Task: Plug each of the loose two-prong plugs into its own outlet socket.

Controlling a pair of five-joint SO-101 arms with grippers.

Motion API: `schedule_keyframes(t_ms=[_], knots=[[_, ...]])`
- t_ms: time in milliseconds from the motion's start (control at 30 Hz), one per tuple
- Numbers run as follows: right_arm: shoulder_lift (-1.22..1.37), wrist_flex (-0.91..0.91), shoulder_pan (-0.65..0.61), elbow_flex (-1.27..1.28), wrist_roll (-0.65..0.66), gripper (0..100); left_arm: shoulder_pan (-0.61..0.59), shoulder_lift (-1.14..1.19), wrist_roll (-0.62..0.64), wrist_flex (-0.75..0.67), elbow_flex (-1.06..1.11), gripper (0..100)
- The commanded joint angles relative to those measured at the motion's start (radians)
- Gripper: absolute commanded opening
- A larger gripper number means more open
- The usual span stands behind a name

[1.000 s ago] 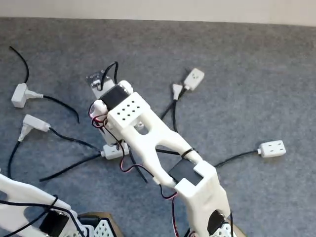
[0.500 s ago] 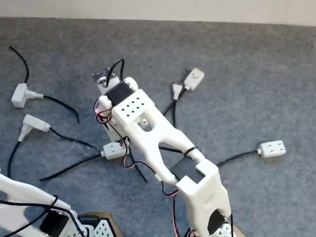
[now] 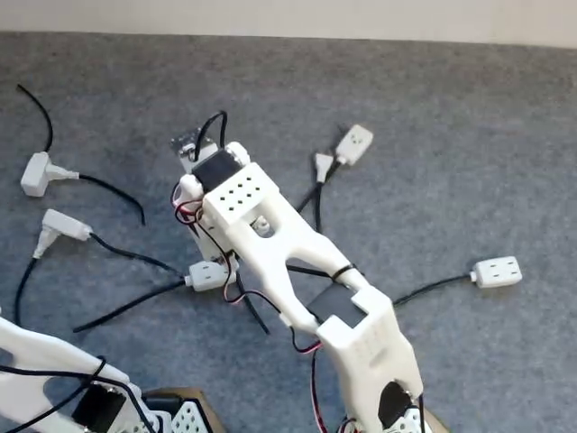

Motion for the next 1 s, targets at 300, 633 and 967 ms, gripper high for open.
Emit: schedule_keyframes(t_ms=[300, 633, 967], knots=[[0.012, 0.008, 0.004, -0.027, -0.058, 0.5, -0.002, -0.016, 0.005, 0.008, -0.042, 42], [0.012, 0.015, -0.028, -0.028, -0.061, 0.5, -0.002, -0.016, 0.005, 0.005, -0.042, 42], [0.019, 0.044, -0.036, -0.099, -0.061, 0.5, -0.001, -0.016, 0.006, 0.002, -0.042, 42]])
